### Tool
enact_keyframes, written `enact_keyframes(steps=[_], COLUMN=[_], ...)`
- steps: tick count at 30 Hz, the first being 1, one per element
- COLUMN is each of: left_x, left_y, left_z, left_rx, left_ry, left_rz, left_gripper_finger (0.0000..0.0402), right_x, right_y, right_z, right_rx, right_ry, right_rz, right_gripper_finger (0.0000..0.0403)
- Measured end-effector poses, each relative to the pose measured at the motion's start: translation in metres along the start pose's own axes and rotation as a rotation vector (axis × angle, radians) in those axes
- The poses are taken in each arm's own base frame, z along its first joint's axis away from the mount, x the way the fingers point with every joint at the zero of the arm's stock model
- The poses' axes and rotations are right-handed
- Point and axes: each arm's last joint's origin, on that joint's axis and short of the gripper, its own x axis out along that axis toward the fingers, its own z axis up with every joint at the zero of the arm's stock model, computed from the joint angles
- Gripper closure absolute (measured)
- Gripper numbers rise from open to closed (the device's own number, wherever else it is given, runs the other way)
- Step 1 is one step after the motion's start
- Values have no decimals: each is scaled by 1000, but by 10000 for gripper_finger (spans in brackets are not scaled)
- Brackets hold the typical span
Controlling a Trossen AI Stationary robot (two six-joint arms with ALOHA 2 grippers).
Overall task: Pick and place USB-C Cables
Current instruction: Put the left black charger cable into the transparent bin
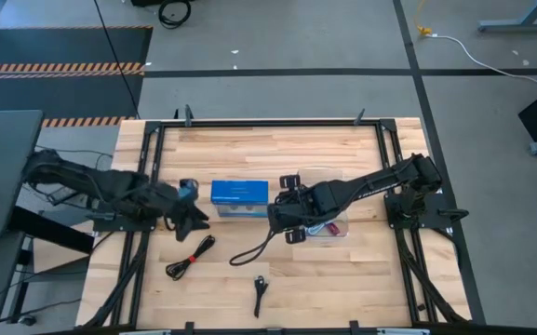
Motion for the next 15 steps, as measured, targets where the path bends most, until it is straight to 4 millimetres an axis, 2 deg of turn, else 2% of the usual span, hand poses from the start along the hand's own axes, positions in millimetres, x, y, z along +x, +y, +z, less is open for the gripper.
enact_keyframes(steps=[8, 15], left_x=[29, 51], left_y=[-7, 8], left_z=[-26, -58], left_rx=[-64, -56], left_ry=[206, 439], left_rz=[104, 434], left_gripper_finger=[230, 230], right_x=[0, 0], right_y=[1, 1], right_z=[-1, -3], right_rx=[-4, -10], right_ry=[11, 26], right_rz=[3, 5], right_gripper_finger=[260, 260])
